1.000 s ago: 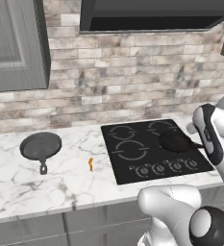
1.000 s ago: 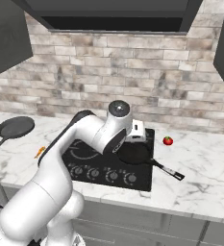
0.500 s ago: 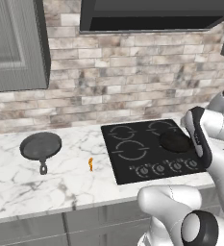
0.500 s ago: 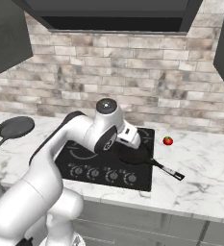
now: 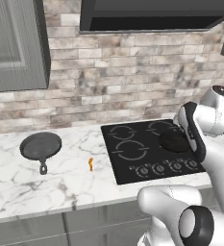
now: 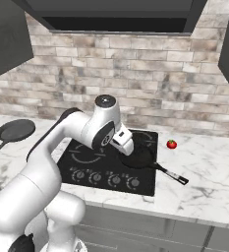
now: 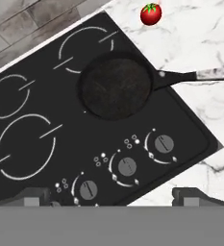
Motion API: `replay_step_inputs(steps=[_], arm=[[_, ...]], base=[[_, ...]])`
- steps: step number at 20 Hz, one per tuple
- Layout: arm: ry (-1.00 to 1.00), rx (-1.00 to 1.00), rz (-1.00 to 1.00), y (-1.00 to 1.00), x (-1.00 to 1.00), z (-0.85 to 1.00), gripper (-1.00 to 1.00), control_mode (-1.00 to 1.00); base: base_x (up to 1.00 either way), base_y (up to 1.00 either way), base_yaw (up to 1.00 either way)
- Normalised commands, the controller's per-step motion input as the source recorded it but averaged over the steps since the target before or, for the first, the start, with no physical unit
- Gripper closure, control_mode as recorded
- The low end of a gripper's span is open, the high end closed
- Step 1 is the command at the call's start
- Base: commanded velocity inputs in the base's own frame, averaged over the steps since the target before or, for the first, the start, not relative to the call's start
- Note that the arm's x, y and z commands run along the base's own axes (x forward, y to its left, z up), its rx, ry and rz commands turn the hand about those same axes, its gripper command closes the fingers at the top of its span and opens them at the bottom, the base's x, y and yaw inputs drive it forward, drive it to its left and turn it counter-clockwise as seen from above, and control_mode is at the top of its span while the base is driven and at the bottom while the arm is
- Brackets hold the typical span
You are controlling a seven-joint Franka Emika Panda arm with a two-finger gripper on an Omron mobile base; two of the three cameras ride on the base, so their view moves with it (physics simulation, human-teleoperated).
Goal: Place both pans onto different burners. Then place the tomato and the shrimp on different pans.
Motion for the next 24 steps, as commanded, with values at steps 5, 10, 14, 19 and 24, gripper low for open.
replay_step_inputs(steps=[5, 10, 14, 19, 24], arm=[[0.11, 0.0, 0.0, 0.35, 0.0, 0.06, -1.0, -1.0], [0.04, 0.0, 0.0, 0.45, -0.05, 0.0, -1.0, -1.0], [0.01, 0.0, 0.0, 0.46, -0.14, 0.0, -1.0, -1.0], [0.06, 0.0, 0.0, 0.44, -0.13, 0.0, -1.0, -1.0], [0.04, 0.0, 0.0, 0.52, -0.15, 0.0, -1.0, -1.0]], base=[[0.0, 0.0, 0.0], [0.0, 0.0, 0.0], [0.0, 0.0, 0.0], [0.0, 0.0, 0.0], [0.0, 0.0, 0.0]])
